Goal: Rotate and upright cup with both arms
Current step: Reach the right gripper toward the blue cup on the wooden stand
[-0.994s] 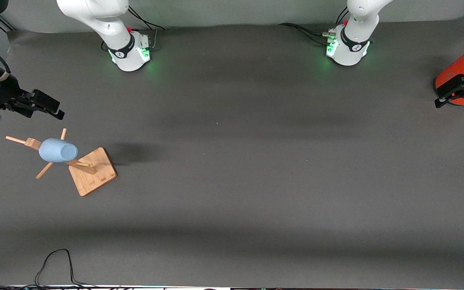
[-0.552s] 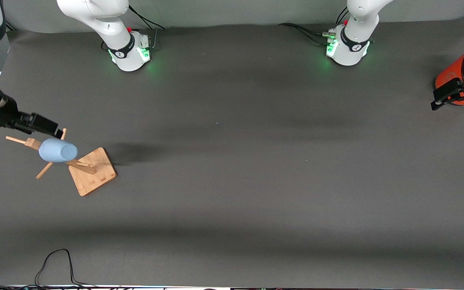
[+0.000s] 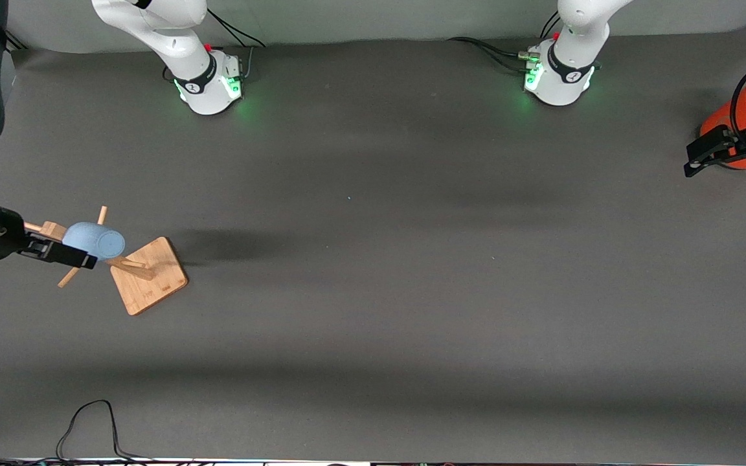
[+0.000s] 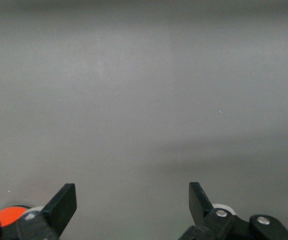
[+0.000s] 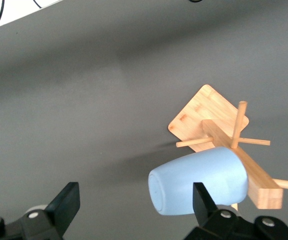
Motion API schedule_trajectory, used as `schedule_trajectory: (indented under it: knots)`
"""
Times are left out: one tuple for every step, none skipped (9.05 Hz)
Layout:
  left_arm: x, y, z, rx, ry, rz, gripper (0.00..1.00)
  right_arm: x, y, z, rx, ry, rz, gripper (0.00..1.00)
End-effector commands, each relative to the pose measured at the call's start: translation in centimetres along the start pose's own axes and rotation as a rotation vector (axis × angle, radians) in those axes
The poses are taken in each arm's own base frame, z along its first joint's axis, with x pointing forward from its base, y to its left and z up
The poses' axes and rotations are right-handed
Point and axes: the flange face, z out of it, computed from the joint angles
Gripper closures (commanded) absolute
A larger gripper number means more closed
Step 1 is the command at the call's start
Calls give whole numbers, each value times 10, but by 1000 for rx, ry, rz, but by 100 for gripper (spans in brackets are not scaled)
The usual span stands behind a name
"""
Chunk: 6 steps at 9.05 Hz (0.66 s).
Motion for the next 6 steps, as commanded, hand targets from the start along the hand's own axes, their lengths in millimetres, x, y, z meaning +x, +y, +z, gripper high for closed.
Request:
schedule_trajectory:
  knots:
    - [1,1,-15,17,22,-1,0,-12,1,-8,-3,-69,170,0]
    - [4,-3,-9,9,11,9,0,-17,3,-1,-29,-114,302,0]
    - [8,-8,-4,3,14,3,0,-17,6,14,-14,-173,413,0]
    - [15,-7,3,-1,22,-6,0,-12,23,20,44,-237,597,0]
    - [18,-9,6,12,26,-12,0,-11,29,30,57,-285,700,0]
    - [20,-10,13,3,6,-6,0,-8,39,37,47,-300,754,0]
